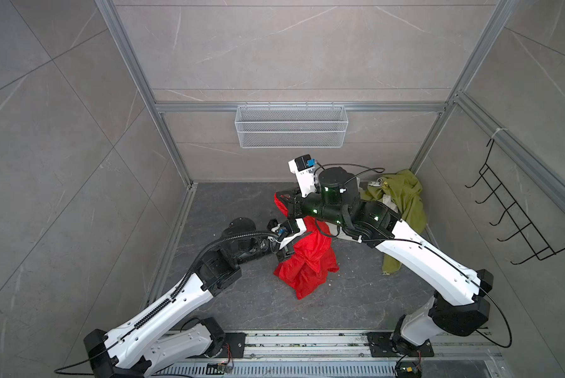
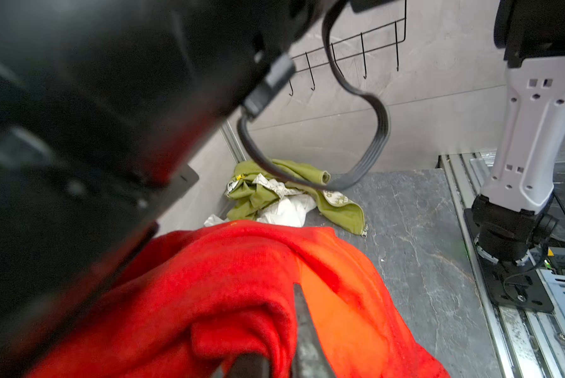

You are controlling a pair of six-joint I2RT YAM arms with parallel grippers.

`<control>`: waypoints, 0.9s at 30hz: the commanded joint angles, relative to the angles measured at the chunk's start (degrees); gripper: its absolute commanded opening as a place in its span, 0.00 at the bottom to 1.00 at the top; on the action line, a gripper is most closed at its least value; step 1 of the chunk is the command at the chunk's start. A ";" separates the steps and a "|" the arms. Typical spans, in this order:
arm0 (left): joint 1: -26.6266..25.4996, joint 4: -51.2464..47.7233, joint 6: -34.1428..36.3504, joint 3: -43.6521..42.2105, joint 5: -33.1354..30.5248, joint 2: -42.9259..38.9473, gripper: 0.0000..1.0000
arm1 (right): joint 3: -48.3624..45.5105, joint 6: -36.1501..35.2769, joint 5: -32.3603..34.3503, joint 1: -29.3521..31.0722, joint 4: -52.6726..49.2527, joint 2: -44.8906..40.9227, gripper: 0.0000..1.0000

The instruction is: Pick out a specific cloth from the pile

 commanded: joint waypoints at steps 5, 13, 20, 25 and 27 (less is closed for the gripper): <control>-0.08 2.90 -2.58 -3.29 -0.83 -2.43 0.00 | -8.15 6.78 -4.23 -4.37 7.18 -3.27 0.00; 0.15 3.21 -6.47 -9.73 -3.29 -6.00 0.00 | -12.47 8.58 -5.80 -6.37 7.77 -3.97 0.00; 0.23 2.00 -9.90 -14.24 -4.65 -9.56 0.00 | -16.37 10.27 -7.02 -6.99 8.96 -4.41 0.00; 0.24 1.87 -11.45 -18.44 -7.14 -11.56 0.00 | -19.02 10.71 -6.69 -7.36 9.48 -5.35 0.00; 0.24 2.65 -12.25 -20.22 -7.99 -12.11 0.00 | -20.15 10.74 -6.39 -7.54 9.58 -5.68 0.00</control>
